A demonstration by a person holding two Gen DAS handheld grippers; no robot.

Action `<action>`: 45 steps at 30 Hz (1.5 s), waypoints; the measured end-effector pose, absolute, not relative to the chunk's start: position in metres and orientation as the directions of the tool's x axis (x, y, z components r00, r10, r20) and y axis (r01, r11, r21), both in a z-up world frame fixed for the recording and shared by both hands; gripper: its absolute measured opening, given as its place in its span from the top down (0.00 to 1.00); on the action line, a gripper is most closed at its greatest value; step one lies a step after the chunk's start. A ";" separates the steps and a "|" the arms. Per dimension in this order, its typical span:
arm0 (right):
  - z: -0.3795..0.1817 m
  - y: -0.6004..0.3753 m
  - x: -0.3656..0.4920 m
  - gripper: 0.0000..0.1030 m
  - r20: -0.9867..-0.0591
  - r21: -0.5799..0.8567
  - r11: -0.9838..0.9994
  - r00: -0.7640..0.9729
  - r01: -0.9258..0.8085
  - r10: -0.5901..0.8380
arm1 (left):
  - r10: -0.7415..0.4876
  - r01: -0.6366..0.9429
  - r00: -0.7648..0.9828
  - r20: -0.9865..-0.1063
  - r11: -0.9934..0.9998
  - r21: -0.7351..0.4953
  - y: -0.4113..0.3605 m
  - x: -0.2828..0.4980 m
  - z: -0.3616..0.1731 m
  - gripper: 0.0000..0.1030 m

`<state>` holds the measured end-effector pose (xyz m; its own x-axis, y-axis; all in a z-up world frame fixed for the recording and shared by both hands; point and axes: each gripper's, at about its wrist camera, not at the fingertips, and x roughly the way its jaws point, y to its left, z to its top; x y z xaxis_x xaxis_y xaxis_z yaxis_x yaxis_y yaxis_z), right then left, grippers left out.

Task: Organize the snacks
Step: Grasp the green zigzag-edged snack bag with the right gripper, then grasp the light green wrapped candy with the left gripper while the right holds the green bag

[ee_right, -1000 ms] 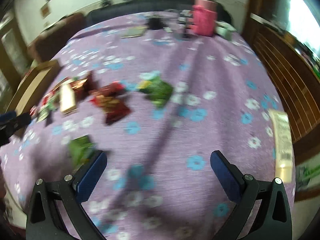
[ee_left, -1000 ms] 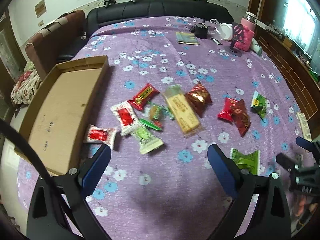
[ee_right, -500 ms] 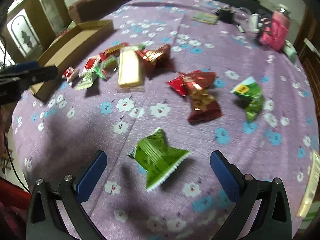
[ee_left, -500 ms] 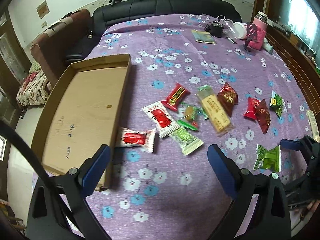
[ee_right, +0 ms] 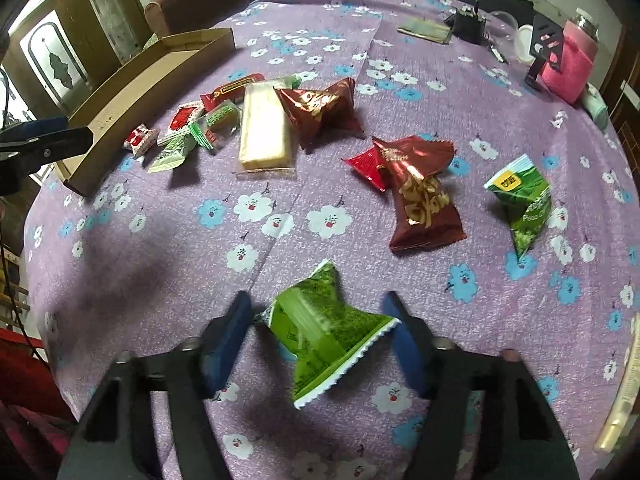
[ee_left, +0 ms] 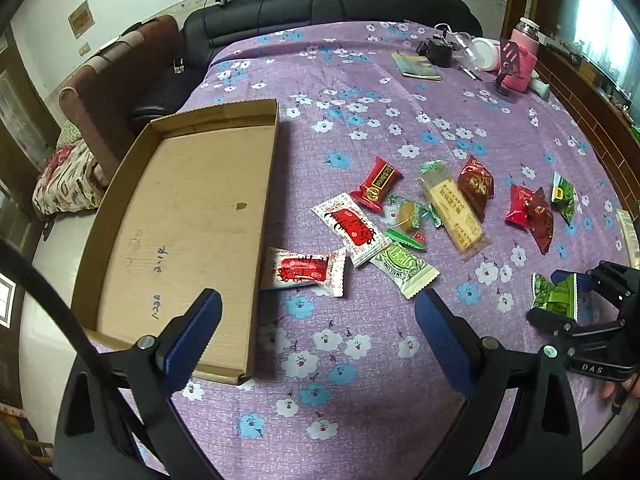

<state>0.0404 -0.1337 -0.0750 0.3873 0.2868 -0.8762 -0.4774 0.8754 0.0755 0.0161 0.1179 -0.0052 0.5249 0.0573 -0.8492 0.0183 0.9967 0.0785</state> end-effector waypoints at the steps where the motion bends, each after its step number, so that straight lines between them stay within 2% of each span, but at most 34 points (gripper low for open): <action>1: -0.075 -0.134 0.039 0.53 -0.877 0.071 0.877 0.390 -0.476 0.282 | 0.057 0.020 0.531 -0.845 0.997 0.079 0.117 0.016 -0.004 0.06; 2: -0.074 -0.135 0.038 0.58 -0.877 0.066 0.877 0.392 -0.476 0.279 | 0.058 0.021 0.540 -0.839 0.996 0.082 0.117 0.015 -0.002 0.06; 7: -0.075 -0.140 0.033 0.59 -0.875 0.062 0.883 0.401 -0.464 0.272 | 0.024 0.055 0.515 -0.857 0.997 0.061 0.112 0.021 -0.001 0.06; 11: -0.075 -0.142 0.030 0.58 -0.864 0.054 0.887 0.423 -0.459 0.272 | -0.062 0.053 0.444 -0.894 0.998 -0.043 0.099 0.040 -0.006 0.06; 18: -0.076 -0.143 0.029 0.58 -0.853 0.052 0.877 0.435 -0.477 0.287 | -0.162 -0.083 0.322 -0.933 0.977 -0.198 0.075 0.074 -0.031 0.06; 20: -0.076 -0.144 0.029 0.58 -0.852 0.053 0.872 0.434 -0.487 0.294 | -0.210 -0.118 0.275 -0.938 0.961 -0.249 0.074 0.080 -0.040 0.08; 22: -0.077 -0.143 0.029 0.57 -0.854 0.051 0.865 0.426 -0.499 0.297 | -0.272 -0.167 0.231 -0.934 0.935 -0.313 0.078 0.086 -0.049 0.18; 23: -0.077 -0.142 0.028 0.57 -0.856 0.049 0.864 0.424 -0.501 0.294 | -0.310 -0.194 0.211 -0.927 0.916 -0.350 0.082 0.088 -0.053 0.19; 29: -0.078 -0.140 0.028 0.56 -0.857 0.039 0.858 0.424 -0.512 0.292 | -0.365 -0.279 0.183 -0.913 0.871 -0.404 0.099 0.092 -0.066 0.22; 32: -0.078 -0.144 0.027 0.56 -0.848 0.056 0.856 0.427 -0.515 0.313 | -0.393 -0.299 0.173 -0.903 0.853 -0.428 0.103 0.093 -0.070 0.30; 34: -0.078 -0.145 0.027 0.56 -0.846 0.066 0.856 0.426 -0.513 0.320 | -0.415 -0.295 0.160 -0.896 0.846 -0.445 0.104 0.094 -0.072 0.45; 35: -0.078 -0.145 0.027 0.56 -0.847 0.062 0.855 0.426 -0.514 0.317 | -0.411 -0.300 0.160 -0.897 0.846 -0.441 0.104 0.093 -0.072 0.46; 37: -0.078 -0.143 0.027 0.56 -0.851 0.052 0.855 0.425 -0.516 0.308 | -0.407 -0.303 0.157 -0.900 0.847 -0.436 0.105 0.094 -0.075 0.56; 42: -0.078 -0.146 0.027 0.59 -0.844 0.070 0.861 0.430 -0.505 0.320 | -0.388 -0.332 0.160 -0.908 0.845 -0.420 0.109 0.092 -0.076 0.67; 45: -0.077 -0.149 0.028 0.63 -0.837 0.104 0.862 0.425 -0.496 0.345 | -0.347 -0.331 0.165 -0.923 0.862 -0.383 0.107 0.088 -0.076 0.82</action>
